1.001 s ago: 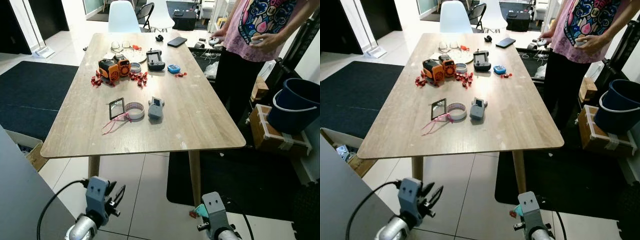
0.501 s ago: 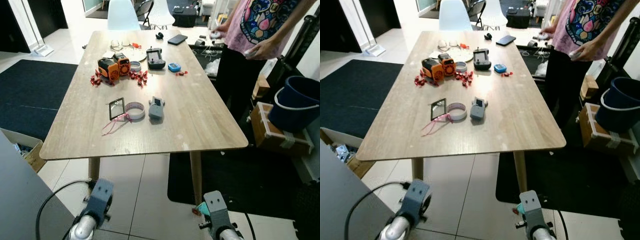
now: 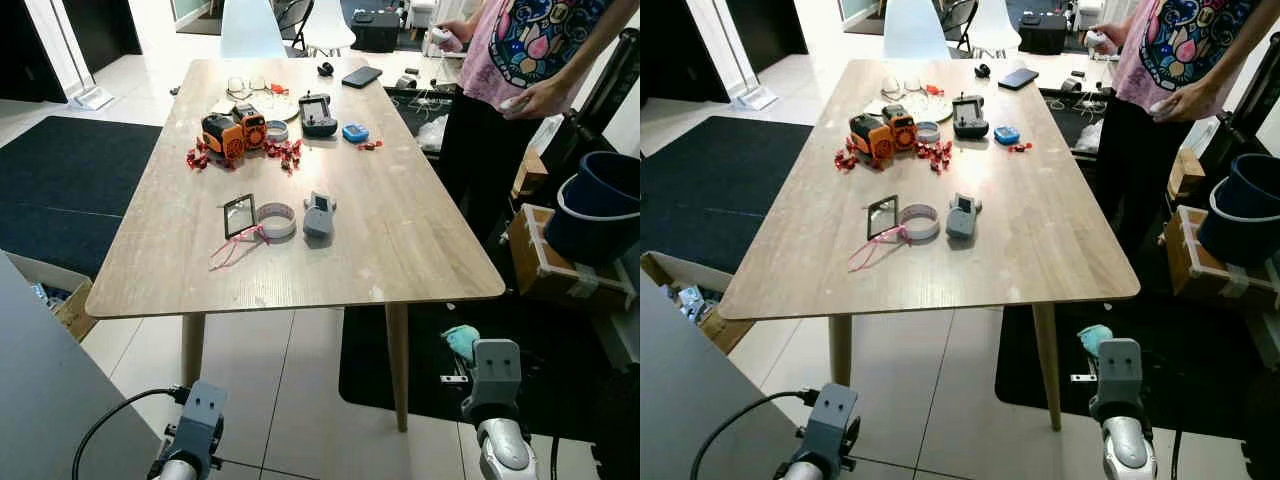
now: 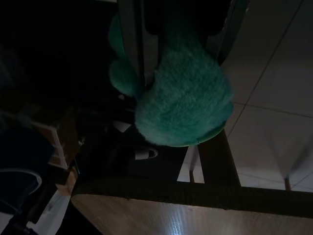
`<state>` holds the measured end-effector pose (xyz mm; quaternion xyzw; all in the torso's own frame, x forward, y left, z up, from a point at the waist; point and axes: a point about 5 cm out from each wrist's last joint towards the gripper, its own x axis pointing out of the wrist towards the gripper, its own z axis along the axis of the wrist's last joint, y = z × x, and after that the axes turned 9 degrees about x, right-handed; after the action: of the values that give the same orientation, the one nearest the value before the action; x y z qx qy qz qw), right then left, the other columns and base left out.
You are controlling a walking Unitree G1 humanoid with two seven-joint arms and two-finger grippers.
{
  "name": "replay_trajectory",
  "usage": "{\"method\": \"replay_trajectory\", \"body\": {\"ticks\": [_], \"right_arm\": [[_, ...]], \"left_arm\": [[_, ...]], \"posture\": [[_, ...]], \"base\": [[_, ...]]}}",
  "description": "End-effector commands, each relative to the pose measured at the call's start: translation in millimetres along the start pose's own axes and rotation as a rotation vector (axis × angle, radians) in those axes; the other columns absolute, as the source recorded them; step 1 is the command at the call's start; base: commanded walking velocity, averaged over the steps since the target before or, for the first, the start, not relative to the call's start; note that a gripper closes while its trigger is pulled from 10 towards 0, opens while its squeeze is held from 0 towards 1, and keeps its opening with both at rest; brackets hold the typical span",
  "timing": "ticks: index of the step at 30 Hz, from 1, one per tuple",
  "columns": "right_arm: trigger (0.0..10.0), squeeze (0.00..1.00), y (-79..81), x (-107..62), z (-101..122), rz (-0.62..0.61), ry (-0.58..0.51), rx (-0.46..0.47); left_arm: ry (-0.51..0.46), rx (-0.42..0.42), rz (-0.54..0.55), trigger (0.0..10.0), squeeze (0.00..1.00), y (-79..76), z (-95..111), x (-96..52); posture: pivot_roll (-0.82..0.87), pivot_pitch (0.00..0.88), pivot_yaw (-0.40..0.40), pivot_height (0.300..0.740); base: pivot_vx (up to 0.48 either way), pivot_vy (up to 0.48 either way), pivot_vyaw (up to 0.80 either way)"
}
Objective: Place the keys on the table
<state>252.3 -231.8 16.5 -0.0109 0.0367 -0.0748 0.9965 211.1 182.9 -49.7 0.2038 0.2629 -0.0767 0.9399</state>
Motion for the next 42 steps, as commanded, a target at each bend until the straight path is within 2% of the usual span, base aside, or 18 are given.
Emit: {"method": "replay_trajectory", "body": {"ticks": [1,6,7,10,11,13,16,19,20,23,25,29,32,33,37,38,41,42], "right_arm": [[10.0,0.0,-7.0,-4.2,-3,-0.023,0.005,-0.012],[10.0,0.0,-21.0,-10.1,-6,-0.103,0.014,-0.024],[10.0,0.0,-33.4,-12.6,-5,-0.18,-0.001,-0.011],[10.0,0.0,-78.2,-9.2,25,-0.4,-0.148,0.043],[10.0,0.0,-78.2,-9.2,25,-0.4,-0.148,0.043],[10.0,0.0,-91.3,-1.6,46,-0.437,-0.226,0.053],[10.0,0.0,-97.4,4.2,60,-0.453,-0.276,0.061],[10.0,0.0,-108.0,17.3,93,-0.48,-0.387,0.082],[10.0,0.0,-111.4,27.4,117,-0.49,-0.458,0.104],[10.0,0.0,-112.3,34.3,131,-0.49,-0.496,0.122],[10.0,0.0,-102.9,61.5,149,-0.387,-0.41,0.156],[10.0,0.0,-93.4,74.7,156,-0.336,-0.353,0.114],[10.0,0.0,-70.2,96.9,163,-0.252,-0.251,0.129],[10.0,0.0,-70.2,96.9,163,-0.252,-0.251,0.129],[10.0,0.0,-31.3,116.1,160,-0.124,-0.121,0.147],[10.0,0.0,-31.3,116.1,160,-0.124,-0.121,0.147],[10.0,0.0,8.8,123.7,155,0.037,-0.032,0.106],[10.0,0.0,8.8,123.7,155,0.037,-0.032,0.106]], "left_arm": [[0.029,0.003,-0.011,10.0,0.0,-4.5,-6,-2.2],[0.027,-0.001,-0.007,10.0,0.0,-4.1,-6,-2.1],[0.024,-0.003,-0.004,10.0,0.0,-3.7,-5,-2.2],[0.02,-0.006,0.006,10.0,0.0,-1.8,-7,-3.6],[0.02,-0.006,0.006,10.0,0.0,-1.8,-7,-3.6],[0.022,-0.004,0.006,10.0,0.0,-1.6,-8,-4.1],[0.023,-0.002,0.006,10.0,0.0,-1.3,-9,-4.1],[0.023,-0.001,0.009,10.0,0.0,-0.5,-8,-3.7],[0.02,-0.005,0.014,10.0,0.0,0.0,-7,-3.1],[0.018,-0.008,0.016,10.0,0.0,0.1,-6,-2.6],[0.017,-0.012,0.014,10.0,0.0,-0.3,-5,-1.6],[0.018,-0.016,0.007,10.0,0.0,-1.1,-5,-1.1],[0.017,-0.015,0.002,10.0,0.0,-1.5,-3,0.4],[0.017,-0.015,0.002,10.0,0.0,-1.5,-3,0.4],[0.012,-0.017,0.004,10.0,0.0,-0.5,0,2.4],[0.012,-0.017,0.004,10.0,0.0,-0.5,0,2.4],[0.008,-0.025,0.014,10.0,0.0,1.1,1,3.0],[0.008,-0.025,0.014,10.0,0.0,1.1,1,3.0]], "posture": [[0.01,0.09,0.003,0.74],[0.01,0.088,-0.001,0.74],[0.02,0.088,-0.001,0.74],[0.01,0.088,0.002,0.74],[0.01,0.088,0.002,0.74],[0.01,0.087,0.004,0.74],[0.01,0.086,0.002,0.74],[0.01,0.081,-0.002,0.74],[0.01,0.077,-0.003,0.74],[0.01,0.074,-0.003,0.74],[0.01,0.07,0.0,0.74],[0.0,0.067,0.002,0.74],[0.0,0.065,0.006,0.74],[0.0,0.065,0.006,0.74],[0.0,0.065,0.007,0.74],[0.0,0.065,0.007,0.74],[0.02,0.068,-0.002,0.74],[0.02,0.068,-0.002,0.74]], "base": [[0.0,0.0,0.0],[0.0,0.0,0.0],[0.0,0.0,0.0],[0.0,0.0,0.0],[0.0,0.0,0.0],[0.0,0.0,0.0],[0.0,0.0,0.0],[0.0,0.0,0.0],[0.0,0.0,0.0],[0.0,0.0,0.0],[0.0,0.0,0.0],[0.0,0.0,0.0],[0.0,0.0,0.0],[0.0,0.0,0.0],[0.0,0.0,0.0],[0.0,0.0,0.0],[0.0,0.0,0.0],[0.0,0.0,0.0]]}}
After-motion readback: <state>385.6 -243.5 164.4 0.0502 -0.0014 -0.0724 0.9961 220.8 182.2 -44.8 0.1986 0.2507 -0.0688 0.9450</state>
